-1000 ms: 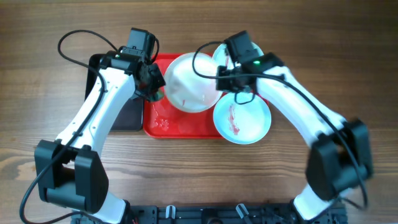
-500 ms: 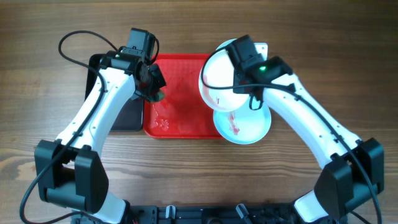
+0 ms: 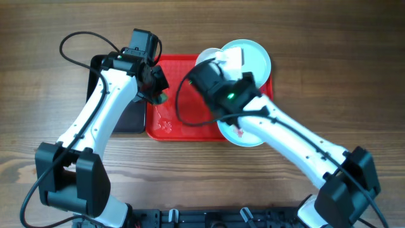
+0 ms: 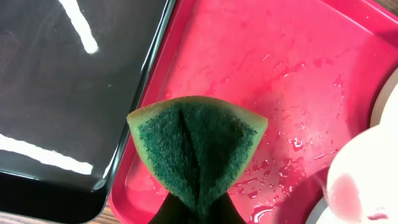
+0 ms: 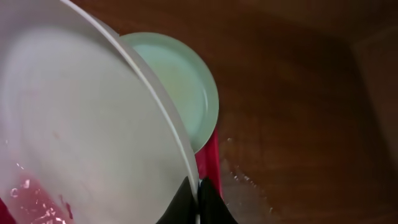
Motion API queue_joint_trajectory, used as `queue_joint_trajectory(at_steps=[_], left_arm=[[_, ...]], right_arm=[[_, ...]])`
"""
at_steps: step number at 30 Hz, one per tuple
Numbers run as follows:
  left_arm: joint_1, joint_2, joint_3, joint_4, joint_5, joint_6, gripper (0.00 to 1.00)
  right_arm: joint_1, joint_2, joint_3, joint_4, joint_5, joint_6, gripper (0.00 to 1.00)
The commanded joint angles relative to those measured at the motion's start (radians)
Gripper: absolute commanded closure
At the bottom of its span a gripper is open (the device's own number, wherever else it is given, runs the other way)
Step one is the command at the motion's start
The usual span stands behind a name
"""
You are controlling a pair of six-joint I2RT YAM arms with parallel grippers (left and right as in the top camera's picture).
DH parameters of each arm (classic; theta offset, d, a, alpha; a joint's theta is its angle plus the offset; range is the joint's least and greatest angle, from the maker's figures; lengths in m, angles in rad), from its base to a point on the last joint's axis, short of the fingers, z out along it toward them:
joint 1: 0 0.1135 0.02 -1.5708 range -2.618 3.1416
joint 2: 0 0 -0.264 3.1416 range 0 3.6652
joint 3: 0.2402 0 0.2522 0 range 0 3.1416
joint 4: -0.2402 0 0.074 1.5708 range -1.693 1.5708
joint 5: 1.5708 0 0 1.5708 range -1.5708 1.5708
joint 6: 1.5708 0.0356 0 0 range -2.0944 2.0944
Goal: Clean dirty plates on tray and stack at the side
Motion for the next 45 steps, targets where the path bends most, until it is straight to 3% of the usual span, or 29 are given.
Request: queue_joint_trajectory(at_steps=[1, 11, 15, 26, 30, 40, 45], left_arm=[[0.003, -0.006, -0.002, -0.002, 0.012, 0.015, 0.96], [0.003, -0.005, -0.002, -0.018, 0.012, 0.016, 0.96], [0.003, -0.005, -0.002, -0.022, 0.011, 0.016, 0.96], [0.003, -0.005, -0.002, -0.026, 0.012, 0.015, 0.96], [0.003, -0.005, -0.002, -0.026, 0.012, 0.016, 0.96], [0.003, -0.005, -0.002, -0.026, 0.012, 0.016, 0.96], [0.003, -0.005, -0.002, -0.026, 0.011, 0.015, 0.96]], right_arm=[[0.082, -0.019, 0.006, 0.021, 0.270, 0.015, 0.96], [0.233, -0.019, 0.006, 0.070, 0.637, 0.011, 0.96], [0.254, -0.019, 0.006, 0.101, 0.643, -0.062, 0.96], [0.246, -0.018, 0.005, 0.157, 0.549, -0.063, 0.96], [0.210, -0.014, 0.005, 0.158, 0.386, -0.041, 0.96], [-0.050, 0.026, 0.003, 0.157, -0.583, 0.090, 0.96], [-0.104, 0.129, 0.003, 0.159, -0.783, 0.125, 0.96]])
